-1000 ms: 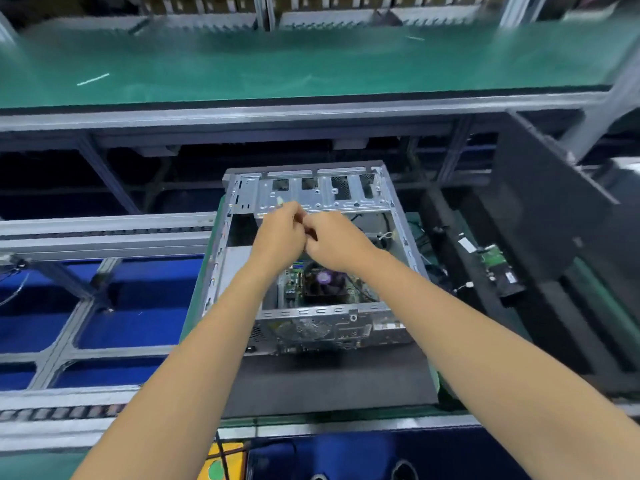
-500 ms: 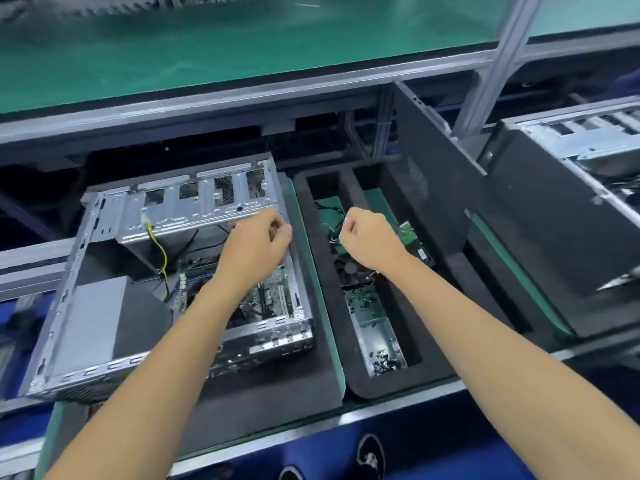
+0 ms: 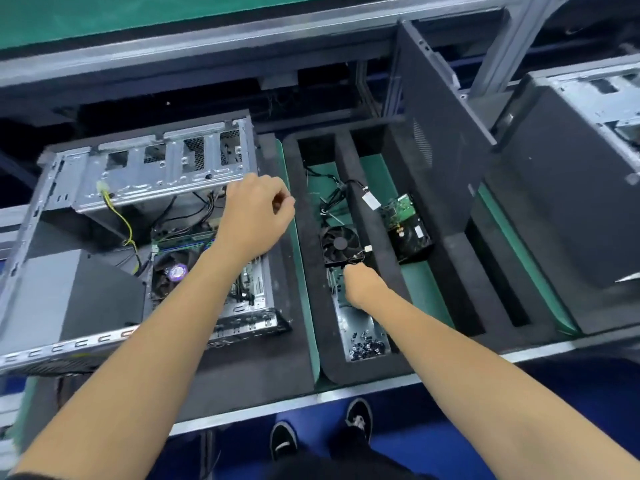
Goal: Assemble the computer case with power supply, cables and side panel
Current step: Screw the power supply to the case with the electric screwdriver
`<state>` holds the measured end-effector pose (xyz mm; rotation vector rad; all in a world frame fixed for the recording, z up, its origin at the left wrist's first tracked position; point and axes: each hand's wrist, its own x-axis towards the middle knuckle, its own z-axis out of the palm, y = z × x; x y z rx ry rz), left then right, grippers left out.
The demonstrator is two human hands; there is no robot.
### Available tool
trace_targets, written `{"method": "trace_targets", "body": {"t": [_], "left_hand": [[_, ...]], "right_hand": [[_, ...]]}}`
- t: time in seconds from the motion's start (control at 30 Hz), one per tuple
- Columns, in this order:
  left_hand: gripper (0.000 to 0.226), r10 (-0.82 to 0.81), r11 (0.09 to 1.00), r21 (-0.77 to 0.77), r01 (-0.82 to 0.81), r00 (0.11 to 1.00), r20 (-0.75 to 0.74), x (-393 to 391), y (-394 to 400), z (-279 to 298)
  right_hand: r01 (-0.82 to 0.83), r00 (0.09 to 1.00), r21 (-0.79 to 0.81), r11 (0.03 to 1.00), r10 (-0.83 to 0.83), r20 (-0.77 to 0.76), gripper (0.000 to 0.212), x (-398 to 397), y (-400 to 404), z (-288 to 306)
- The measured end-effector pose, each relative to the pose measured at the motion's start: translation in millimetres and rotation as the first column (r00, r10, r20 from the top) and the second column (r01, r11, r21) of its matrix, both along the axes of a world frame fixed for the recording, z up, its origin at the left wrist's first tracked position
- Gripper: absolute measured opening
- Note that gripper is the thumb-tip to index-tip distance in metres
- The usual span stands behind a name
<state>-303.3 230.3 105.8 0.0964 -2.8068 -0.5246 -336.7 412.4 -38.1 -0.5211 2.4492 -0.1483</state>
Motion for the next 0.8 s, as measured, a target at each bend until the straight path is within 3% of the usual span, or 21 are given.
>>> {"method": "trace_targets", "body": {"t": [0.07,0.33,0.63,0.8], "left_hand": [[0.017,0.002,1.0,0.005,-0.002,1.0,-0.009,-0.2,-0.7,-1.2],[0.016,0.003,1.0,0.023,-0.002,1.0,-0.024,-1.2,-2.6,-3.2],[0.017,-0.005,1.0,0.026,0.006,1.0,-0.024,-3.3,-3.8,-5.0],[0.017,-0.006,1.0,0.025,0.007,0.999,-0.032,-3.1,-3.4,-6.3]], "right_hand": [[-0.006,1.0,0.029,1.0,0.006,0.007,0.015,1.3,-2.7,-9.3],[-0.006,0.993,0.052,0.999,0.012,-0.117,0.026,0.4,-8.8,-25.9],[0.03,0.997,0.037,0.999,-0.028,-0.07,0.023,-5.3,-11.6,-20.3],[0.134,0.989,-0.071,0.988,-0.138,-0.057,0.017,-6.3,-9.9,-14.2]]}}
